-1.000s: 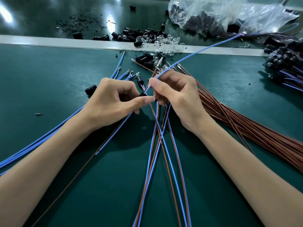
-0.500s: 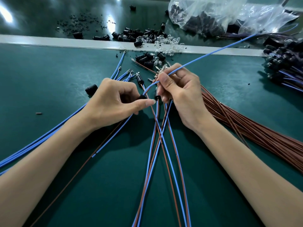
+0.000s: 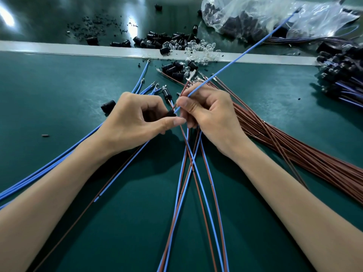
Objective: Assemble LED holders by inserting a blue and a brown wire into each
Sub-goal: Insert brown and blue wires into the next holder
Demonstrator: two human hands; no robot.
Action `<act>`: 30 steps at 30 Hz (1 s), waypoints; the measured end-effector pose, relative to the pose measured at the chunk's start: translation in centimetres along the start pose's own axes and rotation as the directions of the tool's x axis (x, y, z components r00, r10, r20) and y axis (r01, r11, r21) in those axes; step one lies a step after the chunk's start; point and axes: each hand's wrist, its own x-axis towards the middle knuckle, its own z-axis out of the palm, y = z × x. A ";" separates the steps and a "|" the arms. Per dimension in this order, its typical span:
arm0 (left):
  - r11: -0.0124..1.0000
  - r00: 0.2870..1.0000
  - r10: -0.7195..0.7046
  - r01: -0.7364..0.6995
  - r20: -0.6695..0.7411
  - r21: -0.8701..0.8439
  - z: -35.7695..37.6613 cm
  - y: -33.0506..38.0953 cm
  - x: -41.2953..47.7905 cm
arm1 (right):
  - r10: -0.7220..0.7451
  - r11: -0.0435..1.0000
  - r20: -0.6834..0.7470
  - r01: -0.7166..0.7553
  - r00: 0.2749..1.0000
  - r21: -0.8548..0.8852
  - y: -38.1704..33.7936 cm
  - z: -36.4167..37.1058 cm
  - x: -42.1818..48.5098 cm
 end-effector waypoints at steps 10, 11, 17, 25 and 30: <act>1.000 0.999 -0.016 0.014 -0.040 -0.028 0.0 0.1 0.1 | 0.067 0.979 -0.126 -0.041 0.990 0.199 -0.1 -0.4 0.2; 1.000 0.999 -0.013 0.012 -0.038 -0.026 0.0 0.1 0.1 | 0.049 0.985 -0.110 -0.030 0.993 0.167 0.0 -0.3 0.1; 1.000 0.999 -0.011 0.011 -0.037 -0.010 -0.1 0.1 0.0 | 0.011 1.000 -0.024 -0.011 1.000 0.013 -0.1 0.2 -0.2; 1.000 0.999 -0.006 0.005 -0.035 -0.014 0.0 0.2 0.0 | 0.000 1.000 -0.101 0.000 0.995 0.001 0.0 0.0 -0.2; 1.000 0.999 -0.021 0.021 -0.048 -0.017 0.0 0.1 0.0 | -0.004 0.998 -0.101 0.010 0.995 0.062 -0.2 0.1 -0.2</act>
